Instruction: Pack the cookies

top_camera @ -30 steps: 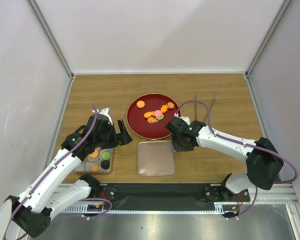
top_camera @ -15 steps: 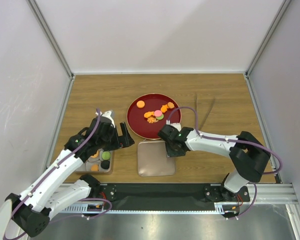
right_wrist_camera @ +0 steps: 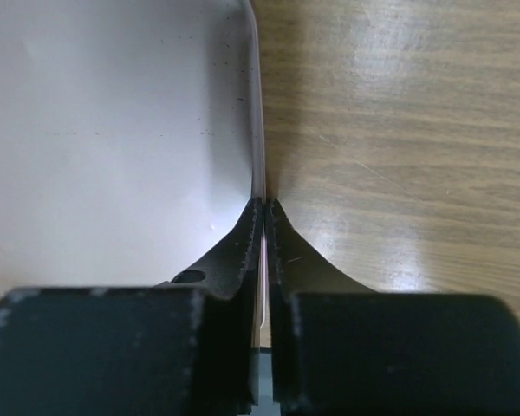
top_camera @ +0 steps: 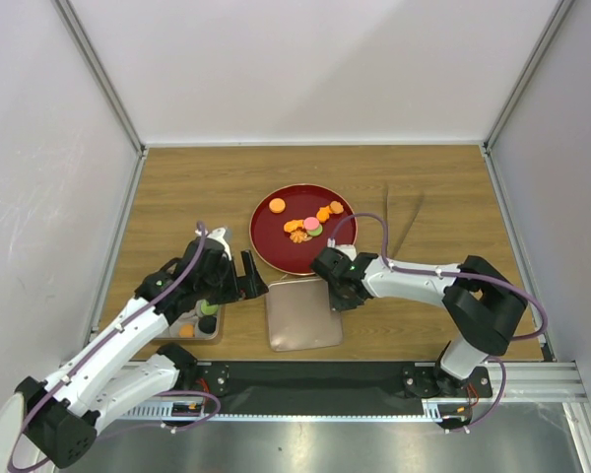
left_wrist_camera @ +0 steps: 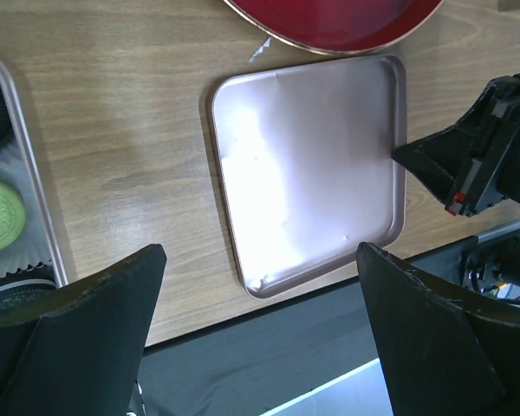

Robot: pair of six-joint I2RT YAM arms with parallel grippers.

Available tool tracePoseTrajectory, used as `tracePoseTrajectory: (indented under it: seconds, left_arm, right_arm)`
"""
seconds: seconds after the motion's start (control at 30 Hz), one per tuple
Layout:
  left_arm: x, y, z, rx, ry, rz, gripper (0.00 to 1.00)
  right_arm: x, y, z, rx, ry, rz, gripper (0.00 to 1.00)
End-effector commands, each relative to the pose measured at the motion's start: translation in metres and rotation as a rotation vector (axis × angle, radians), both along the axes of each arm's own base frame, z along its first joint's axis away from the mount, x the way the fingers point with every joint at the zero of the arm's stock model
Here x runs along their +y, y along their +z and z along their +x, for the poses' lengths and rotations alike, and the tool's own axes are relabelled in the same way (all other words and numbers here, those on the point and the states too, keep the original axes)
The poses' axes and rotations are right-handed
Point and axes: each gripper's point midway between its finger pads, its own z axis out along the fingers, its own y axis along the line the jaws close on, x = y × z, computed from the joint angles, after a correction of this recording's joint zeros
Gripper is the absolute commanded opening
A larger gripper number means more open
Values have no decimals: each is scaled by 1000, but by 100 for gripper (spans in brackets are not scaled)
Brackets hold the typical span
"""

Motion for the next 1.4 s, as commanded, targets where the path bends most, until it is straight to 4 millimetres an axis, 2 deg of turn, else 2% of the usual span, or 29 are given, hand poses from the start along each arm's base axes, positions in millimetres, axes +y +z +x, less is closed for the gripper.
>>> tracePoseTrajectory:
  seconds: [0.0, 0.17, 0.43, 0.53, 0.73, 0.83, 0.97, 1.13, 1.23, 1.27, 1.33, 1.37]
  left_arm:
    - [-13, 4, 5, -20, -19, -53, 99]
    - [-16, -9, 6, 15, -31, -39, 98]
    - [-28, -14, 14, 32, -52, -63, 98]
    - [-37, -12, 17, 37, -75, -81, 98]
    - [-60, 8, 26, 15, -122, -182, 98]
    - [-71, 16, 29, 26, -133, -238, 96]
    - [-85, 39, 34, 15, -150, -360, 87]
    - [-93, 66, 40, 20, -165, -468, 76]
    - [-93, 81, 47, 14, -159, -500, 65]
    - [-94, 89, 48, 5, -166, -512, 56]
    - [-93, 93, 51, 6, -157, -514, 48]
    - [-92, 96, 53, 2, -148, -515, 38]
  right_arm:
    - [-5, 13, 1, -15, -20, 8, 1]
    - [-8, 42, 6, -28, -38, 78, 0]
    - [-9, 85, 10, -47, -59, 198, 0]
    - [-9, 99, 14, -55, -70, 241, 0]
    - [-5, 118, 21, -52, -86, 330, 0]
    - [3, 127, 24, -43, -88, 408, 0]
    - [13, 137, 28, -33, -82, 491, 0]
    - [23, 148, 38, -37, -89, 569, 0]
    - [28, 151, 44, -32, -93, 602, 0]
    - [29, 153, 46, -36, -96, 611, 0]
    - [31, 156, 51, -53, -95, 614, 0]
    - [30, 156, 53, -64, -96, 603, 0]
